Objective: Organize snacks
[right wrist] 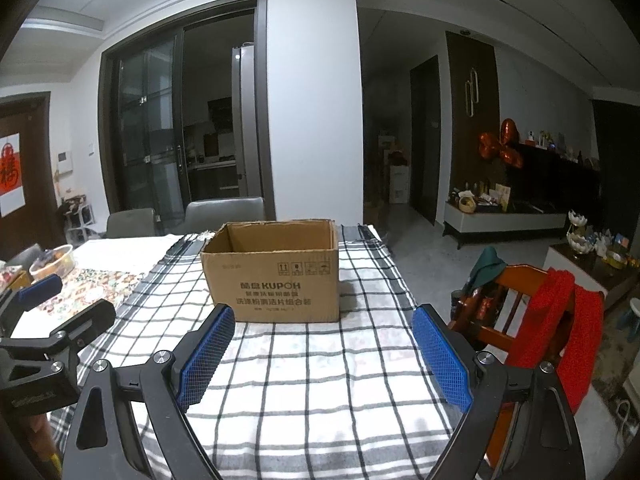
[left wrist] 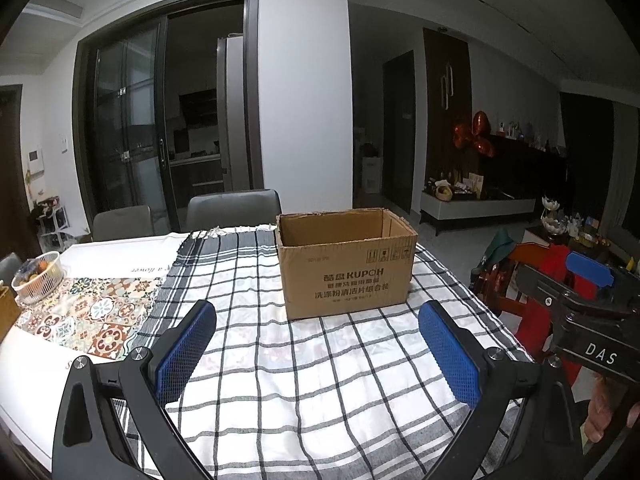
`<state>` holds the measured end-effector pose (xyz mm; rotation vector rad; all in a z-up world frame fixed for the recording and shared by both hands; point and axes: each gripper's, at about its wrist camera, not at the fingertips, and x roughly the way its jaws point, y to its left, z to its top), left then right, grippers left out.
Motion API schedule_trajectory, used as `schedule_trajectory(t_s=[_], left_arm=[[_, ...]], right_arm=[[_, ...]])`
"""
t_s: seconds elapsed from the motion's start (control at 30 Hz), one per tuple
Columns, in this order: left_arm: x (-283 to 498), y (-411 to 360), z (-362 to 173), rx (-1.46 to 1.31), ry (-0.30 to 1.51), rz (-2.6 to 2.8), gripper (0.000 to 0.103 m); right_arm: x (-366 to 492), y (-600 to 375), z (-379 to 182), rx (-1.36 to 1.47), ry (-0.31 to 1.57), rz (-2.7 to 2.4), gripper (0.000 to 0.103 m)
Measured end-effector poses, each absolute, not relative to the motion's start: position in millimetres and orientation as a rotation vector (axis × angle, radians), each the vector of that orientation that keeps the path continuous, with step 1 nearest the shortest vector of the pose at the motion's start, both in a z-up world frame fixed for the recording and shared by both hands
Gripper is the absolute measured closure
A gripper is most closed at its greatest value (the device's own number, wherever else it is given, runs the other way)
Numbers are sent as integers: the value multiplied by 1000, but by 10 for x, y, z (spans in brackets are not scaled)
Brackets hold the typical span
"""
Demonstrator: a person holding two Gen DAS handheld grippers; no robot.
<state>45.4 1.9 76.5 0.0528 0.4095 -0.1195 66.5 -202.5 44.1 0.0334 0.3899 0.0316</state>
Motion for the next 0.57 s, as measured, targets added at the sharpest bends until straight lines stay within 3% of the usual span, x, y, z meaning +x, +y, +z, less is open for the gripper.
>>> schedule_trajectory(t_s=[0.57], left_arm=[[471, 44, 759, 45, 413, -117, 0]], right_arm=[[681, -2030, 419, 31, 399, 34, 12]])
